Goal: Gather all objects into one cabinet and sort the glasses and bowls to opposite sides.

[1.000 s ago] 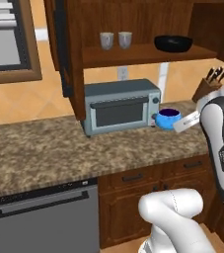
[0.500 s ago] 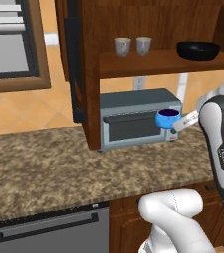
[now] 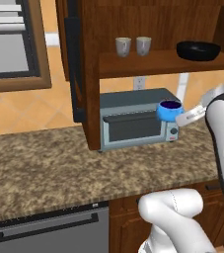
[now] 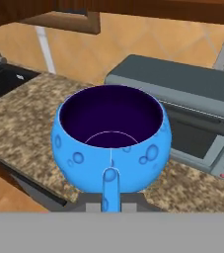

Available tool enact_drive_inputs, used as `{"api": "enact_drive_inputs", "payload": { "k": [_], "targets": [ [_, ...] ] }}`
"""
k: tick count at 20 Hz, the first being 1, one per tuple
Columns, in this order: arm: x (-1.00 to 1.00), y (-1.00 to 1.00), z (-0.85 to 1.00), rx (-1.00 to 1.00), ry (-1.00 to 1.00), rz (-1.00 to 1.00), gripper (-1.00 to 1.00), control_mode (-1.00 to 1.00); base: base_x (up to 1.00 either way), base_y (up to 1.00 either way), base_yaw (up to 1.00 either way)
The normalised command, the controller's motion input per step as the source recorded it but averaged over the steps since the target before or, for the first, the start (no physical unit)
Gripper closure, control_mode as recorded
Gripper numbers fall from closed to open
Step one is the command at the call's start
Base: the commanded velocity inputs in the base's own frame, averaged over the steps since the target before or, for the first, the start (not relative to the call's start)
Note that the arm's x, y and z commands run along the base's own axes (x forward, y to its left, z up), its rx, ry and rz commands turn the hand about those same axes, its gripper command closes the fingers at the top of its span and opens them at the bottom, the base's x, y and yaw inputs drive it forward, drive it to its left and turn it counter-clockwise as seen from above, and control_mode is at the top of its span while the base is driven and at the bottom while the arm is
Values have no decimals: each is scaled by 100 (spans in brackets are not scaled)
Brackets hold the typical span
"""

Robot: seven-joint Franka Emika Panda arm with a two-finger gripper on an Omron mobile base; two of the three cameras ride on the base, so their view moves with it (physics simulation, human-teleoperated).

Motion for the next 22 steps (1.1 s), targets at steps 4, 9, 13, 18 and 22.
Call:
{"api": "enact_drive_inputs", "payload": {
  "k": [4,9,13,18,22],
  "targets": [
    [-1,7,100,13,-10,2,100,-100,0,0,0],
    [30,11,88,12,-1,0,100,-100,0,0,0],
    [93,6,46,9,4,0,100,-100,0,0,0],
    [100,21,0,7,0,0,100,-100,0,0,0],
    [100,60,-4,1,1,0,100,-100,0,0,0]
  ]
}}
